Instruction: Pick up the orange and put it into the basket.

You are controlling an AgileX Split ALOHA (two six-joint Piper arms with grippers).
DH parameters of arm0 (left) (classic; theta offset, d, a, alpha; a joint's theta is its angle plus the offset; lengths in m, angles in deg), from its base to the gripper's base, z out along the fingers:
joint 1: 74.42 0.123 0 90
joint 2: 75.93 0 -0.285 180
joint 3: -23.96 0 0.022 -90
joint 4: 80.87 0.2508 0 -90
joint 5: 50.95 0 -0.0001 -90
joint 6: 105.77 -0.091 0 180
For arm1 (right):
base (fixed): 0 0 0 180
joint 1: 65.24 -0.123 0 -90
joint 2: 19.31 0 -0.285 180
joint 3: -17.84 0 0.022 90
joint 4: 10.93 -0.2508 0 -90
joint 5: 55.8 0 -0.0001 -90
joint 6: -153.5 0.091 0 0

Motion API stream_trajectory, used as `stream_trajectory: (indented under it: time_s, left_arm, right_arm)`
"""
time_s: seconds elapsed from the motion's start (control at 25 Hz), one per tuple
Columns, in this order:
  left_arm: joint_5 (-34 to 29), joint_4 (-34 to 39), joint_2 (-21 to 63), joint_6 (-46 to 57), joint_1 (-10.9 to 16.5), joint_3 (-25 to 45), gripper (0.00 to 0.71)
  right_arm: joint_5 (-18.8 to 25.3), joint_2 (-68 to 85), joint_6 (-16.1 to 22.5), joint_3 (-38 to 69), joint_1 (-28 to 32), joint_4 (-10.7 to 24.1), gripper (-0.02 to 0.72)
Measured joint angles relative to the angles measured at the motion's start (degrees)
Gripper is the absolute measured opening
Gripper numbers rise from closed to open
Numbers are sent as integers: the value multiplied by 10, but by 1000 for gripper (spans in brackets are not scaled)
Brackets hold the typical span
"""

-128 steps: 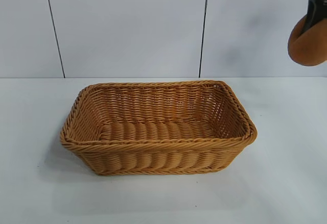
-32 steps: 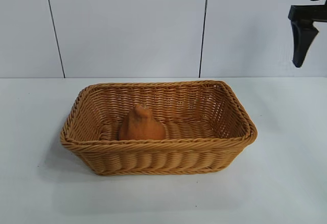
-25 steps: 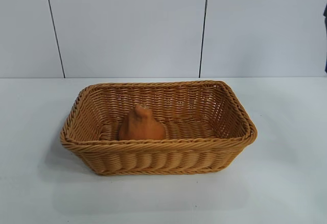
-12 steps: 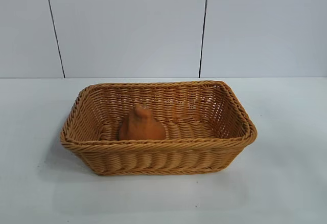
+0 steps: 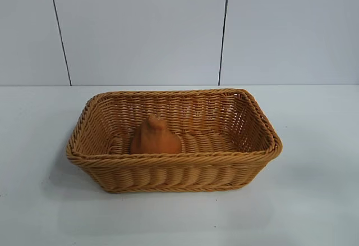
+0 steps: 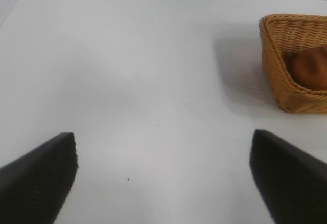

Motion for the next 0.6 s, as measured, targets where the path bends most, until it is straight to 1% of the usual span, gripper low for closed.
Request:
stream_trajectory:
  time_s: [0.24,0.6]
  left_arm:
    - [0,0,0,0,0,1,651]
    - [0,0,0,0,0,1,651]
  right_arm:
    - [1,186,0,2,0,-1,694]
    - [2,200,0,2,0,-5,694]
